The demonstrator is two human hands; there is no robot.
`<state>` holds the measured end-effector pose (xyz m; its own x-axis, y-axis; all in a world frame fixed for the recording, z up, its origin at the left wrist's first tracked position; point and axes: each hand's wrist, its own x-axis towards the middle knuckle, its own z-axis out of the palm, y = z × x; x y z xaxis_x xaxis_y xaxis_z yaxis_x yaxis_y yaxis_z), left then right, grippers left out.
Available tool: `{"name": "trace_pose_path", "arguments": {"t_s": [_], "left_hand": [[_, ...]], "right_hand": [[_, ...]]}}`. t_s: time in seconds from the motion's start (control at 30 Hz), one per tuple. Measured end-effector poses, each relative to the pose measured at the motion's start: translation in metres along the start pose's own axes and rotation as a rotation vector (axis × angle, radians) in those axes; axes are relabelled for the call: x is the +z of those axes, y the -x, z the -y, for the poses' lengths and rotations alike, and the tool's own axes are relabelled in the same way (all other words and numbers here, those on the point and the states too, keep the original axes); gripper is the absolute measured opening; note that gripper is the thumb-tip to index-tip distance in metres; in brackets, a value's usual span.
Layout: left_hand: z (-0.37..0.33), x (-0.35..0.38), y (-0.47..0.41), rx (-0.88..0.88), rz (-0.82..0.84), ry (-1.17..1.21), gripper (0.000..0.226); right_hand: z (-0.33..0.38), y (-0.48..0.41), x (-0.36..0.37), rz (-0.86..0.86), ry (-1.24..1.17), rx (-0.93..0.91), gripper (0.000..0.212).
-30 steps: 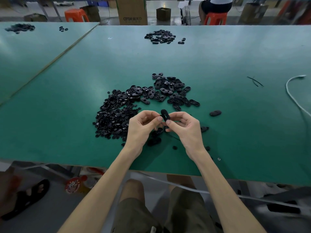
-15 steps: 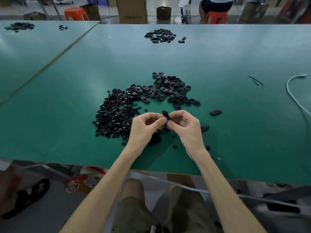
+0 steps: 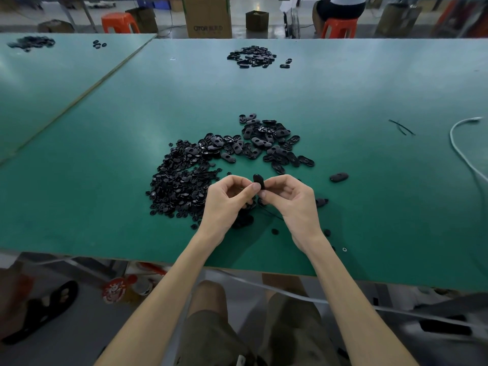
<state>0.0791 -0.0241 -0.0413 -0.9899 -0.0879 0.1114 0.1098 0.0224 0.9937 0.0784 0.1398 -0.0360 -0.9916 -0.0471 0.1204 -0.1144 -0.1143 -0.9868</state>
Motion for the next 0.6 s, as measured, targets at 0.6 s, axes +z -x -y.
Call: {"name": "trace_pose_path", "arguments": {"t_s": [0.6], "left_hand": [[-0.0034,-0.004,0.0021,-0.006,0.049,0.08,0.027]], "right_hand": [[0.0048,0.0023,0.0006,0.014,-0.052,0.03,0.023]]}}
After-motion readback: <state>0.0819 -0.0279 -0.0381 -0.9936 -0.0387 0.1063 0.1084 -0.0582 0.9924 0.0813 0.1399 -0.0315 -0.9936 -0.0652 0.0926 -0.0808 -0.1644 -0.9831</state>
